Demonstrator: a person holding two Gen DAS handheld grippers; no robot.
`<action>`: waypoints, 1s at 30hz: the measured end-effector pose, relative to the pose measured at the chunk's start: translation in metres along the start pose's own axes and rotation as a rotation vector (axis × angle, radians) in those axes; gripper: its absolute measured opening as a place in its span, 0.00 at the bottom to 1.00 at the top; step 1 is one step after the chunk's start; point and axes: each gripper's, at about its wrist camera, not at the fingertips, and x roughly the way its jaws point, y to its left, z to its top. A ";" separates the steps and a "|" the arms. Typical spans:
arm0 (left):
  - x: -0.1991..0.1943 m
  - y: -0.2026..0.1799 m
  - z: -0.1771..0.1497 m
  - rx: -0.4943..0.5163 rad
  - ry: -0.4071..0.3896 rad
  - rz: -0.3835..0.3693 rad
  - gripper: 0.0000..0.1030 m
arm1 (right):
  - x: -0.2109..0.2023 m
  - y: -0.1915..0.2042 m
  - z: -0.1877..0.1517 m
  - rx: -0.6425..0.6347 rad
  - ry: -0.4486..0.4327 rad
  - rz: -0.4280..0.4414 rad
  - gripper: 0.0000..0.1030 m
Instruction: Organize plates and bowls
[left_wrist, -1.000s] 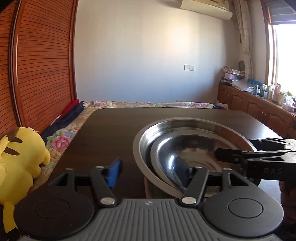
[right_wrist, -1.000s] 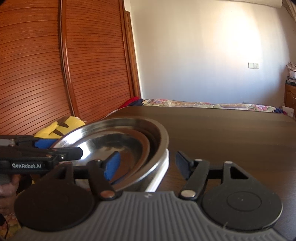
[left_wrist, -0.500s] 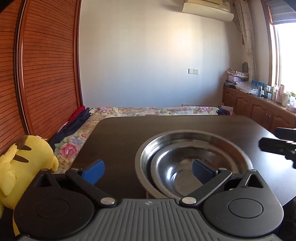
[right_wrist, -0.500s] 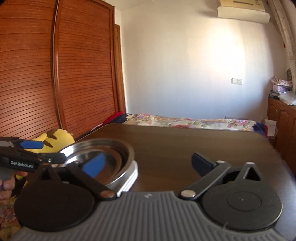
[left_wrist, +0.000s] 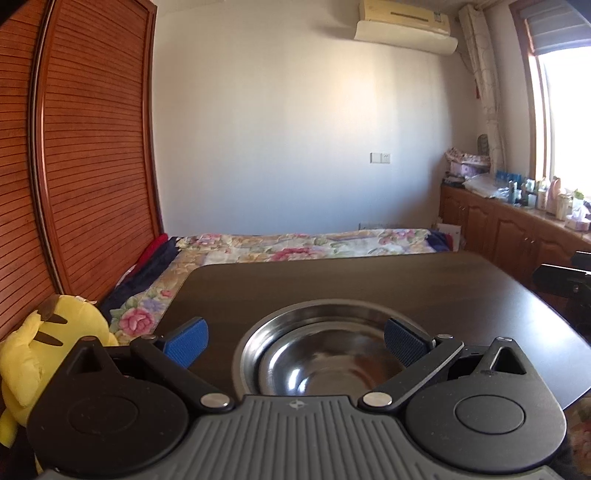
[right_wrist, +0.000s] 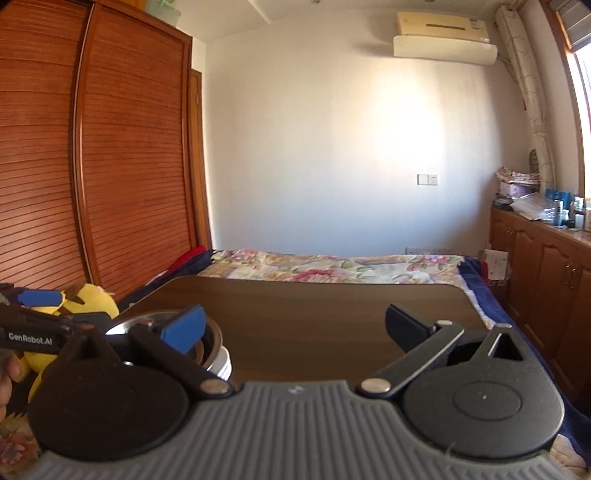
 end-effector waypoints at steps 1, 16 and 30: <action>-0.002 -0.002 0.001 -0.003 -0.004 -0.009 1.00 | -0.002 0.000 0.001 -0.001 -0.002 -0.013 1.00; -0.025 -0.017 0.009 -0.010 -0.039 0.007 1.00 | -0.018 -0.005 0.000 0.001 -0.012 -0.101 1.00; -0.022 -0.032 -0.011 0.020 0.007 -0.012 1.00 | -0.021 -0.006 -0.017 0.020 0.023 -0.119 1.00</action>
